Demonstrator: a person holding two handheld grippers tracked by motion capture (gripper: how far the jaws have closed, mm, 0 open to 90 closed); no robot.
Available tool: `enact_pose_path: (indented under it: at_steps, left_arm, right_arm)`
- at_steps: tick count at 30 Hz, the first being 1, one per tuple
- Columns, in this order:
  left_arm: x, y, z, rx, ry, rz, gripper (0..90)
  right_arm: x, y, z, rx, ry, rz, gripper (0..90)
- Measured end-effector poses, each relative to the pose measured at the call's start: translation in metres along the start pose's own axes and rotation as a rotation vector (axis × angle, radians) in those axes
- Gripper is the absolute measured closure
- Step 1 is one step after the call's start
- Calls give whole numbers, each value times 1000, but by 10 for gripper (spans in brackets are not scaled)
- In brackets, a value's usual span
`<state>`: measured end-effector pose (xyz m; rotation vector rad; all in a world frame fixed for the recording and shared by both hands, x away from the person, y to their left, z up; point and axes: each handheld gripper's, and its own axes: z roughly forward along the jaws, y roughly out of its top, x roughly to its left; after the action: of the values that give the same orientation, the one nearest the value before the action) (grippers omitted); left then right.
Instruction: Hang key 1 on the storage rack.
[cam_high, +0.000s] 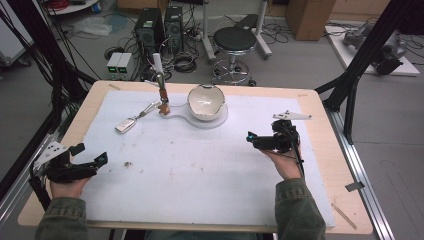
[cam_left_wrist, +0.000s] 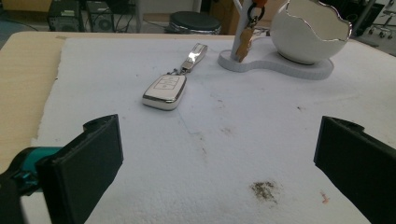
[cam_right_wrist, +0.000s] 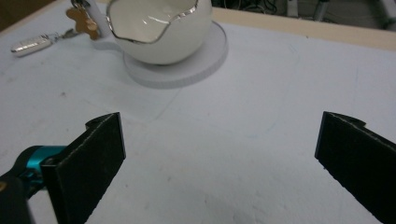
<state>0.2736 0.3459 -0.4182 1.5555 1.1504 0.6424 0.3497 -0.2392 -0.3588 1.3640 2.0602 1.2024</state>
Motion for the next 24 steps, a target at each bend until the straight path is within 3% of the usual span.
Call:
enact_pose_path:
  at_steps: [7,17,24]
  left_arm:
    - [0,0,0,0,1,-2,17]
    - [0,0,1,1,0,-4,17]
    - [1,0,0,-3,2,-8,17]
  right_arm:
    - [-3,-19,-6,2,-28,6,6]
    - [-7,-48,-15,-22,-52,50,5]
    - [-5,-61,-19,-36,-78,43,6]
